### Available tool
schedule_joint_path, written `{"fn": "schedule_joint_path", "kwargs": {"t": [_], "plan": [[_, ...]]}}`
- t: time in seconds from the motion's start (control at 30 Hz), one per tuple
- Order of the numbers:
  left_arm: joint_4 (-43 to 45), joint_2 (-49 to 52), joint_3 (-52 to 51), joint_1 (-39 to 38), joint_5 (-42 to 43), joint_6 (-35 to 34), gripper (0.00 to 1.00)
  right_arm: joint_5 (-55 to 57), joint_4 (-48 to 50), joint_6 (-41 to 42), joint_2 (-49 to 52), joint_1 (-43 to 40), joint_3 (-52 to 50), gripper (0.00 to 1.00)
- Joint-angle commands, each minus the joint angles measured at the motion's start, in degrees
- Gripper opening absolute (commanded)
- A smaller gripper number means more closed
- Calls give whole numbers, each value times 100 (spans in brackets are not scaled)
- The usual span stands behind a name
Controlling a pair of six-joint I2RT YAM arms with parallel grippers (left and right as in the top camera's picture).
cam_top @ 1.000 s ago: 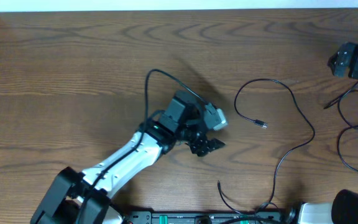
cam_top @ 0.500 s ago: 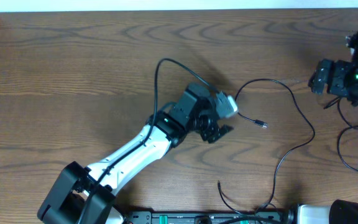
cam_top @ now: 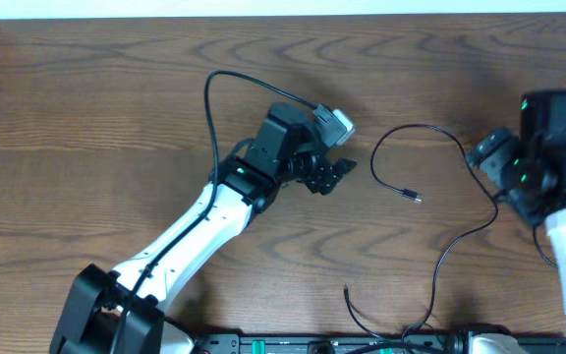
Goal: Untangle cables
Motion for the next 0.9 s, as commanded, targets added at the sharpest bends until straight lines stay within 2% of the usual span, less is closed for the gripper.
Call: {"fn": "schedule_joint_path", "kwargs": {"t": [0.0, 0.13, 0.47, 0.7, 0.77, 0.83, 0.87], "plan": [[-107, -138, 90, 118, -46, -74, 75, 70, 341, 909, -323, 68, -911, 99], [-170, -138, 90, 129, -46, -72, 75, -46, 1270, 660, -529, 66, -1952, 99], [-251, -138, 90, 127, -42, -76, 75, 35, 3097, -356, -461, 66, -3663, 99], [-258, -138, 90, 122, 22, -79, 75, 140, 4092, -341, -461, 66, -4579, 99], [-258, -138, 90, 122, 22, -79, 75, 138, 4424, -341, -457, 66, -4778, 89], [-258, -138, 90, 122, 22, -79, 75, 138, 4708, -343, -450, 66, -4911, 54], [-258, -138, 90, 122, 22, -79, 75, 136, 4848, -343, -450, 66, -4959, 40]]}}
